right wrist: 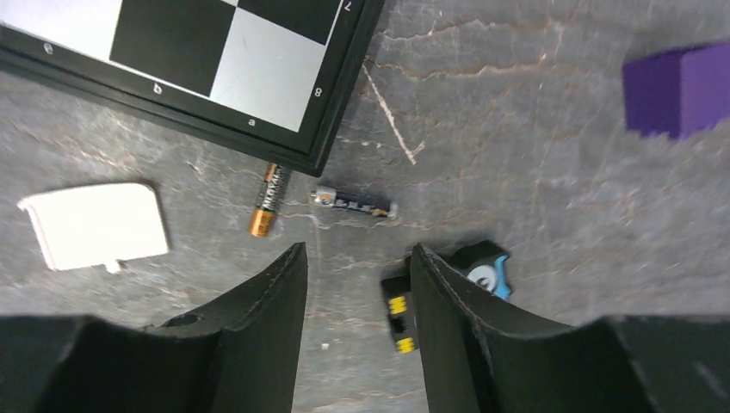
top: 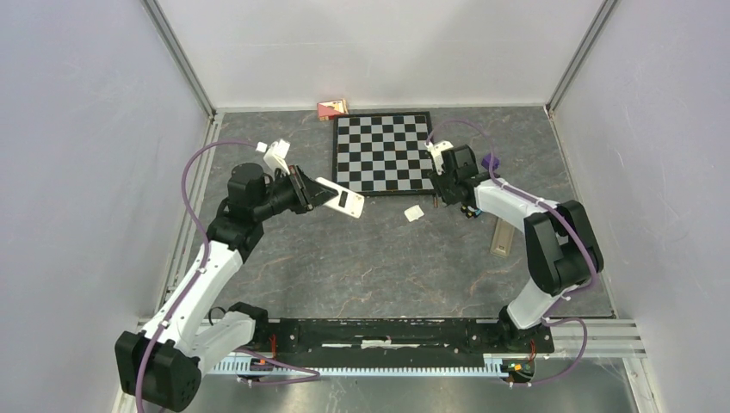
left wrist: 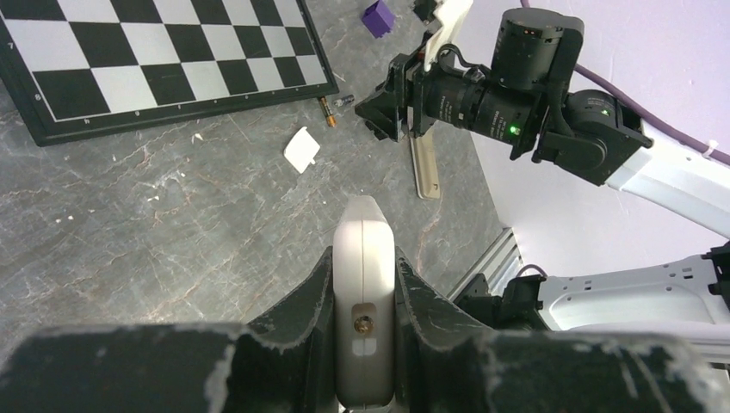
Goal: Load the batteries into the remote control
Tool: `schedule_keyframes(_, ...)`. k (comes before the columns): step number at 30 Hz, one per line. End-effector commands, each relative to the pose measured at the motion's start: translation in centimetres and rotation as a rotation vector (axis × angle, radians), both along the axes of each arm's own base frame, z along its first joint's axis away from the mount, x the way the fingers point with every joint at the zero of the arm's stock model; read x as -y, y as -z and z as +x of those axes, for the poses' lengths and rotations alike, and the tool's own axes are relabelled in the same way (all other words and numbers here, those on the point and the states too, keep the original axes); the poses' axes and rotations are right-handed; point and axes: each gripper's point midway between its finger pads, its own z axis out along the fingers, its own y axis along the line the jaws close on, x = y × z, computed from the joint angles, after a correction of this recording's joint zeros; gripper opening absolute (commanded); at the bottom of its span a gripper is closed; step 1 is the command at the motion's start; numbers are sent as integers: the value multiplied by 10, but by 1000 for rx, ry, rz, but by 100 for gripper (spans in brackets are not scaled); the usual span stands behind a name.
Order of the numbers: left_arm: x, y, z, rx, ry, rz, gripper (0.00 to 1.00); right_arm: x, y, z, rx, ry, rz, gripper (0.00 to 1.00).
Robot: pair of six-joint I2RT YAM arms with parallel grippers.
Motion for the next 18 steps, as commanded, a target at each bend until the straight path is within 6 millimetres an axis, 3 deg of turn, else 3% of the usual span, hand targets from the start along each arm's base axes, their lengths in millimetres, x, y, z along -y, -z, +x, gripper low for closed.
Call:
schedule_keyframes(1,5,-36,6,107,43,-21,2,5,-9,19,7,-287,-113,53)
schedule_keyframes(10,11,-34,9,72,76,-42,2,-20,5,21,-76,-722,-115,58)
schedule_keyframes(18,11,-36,15,70,65,-51,2,-6,23,26,-212,-815,-111,56)
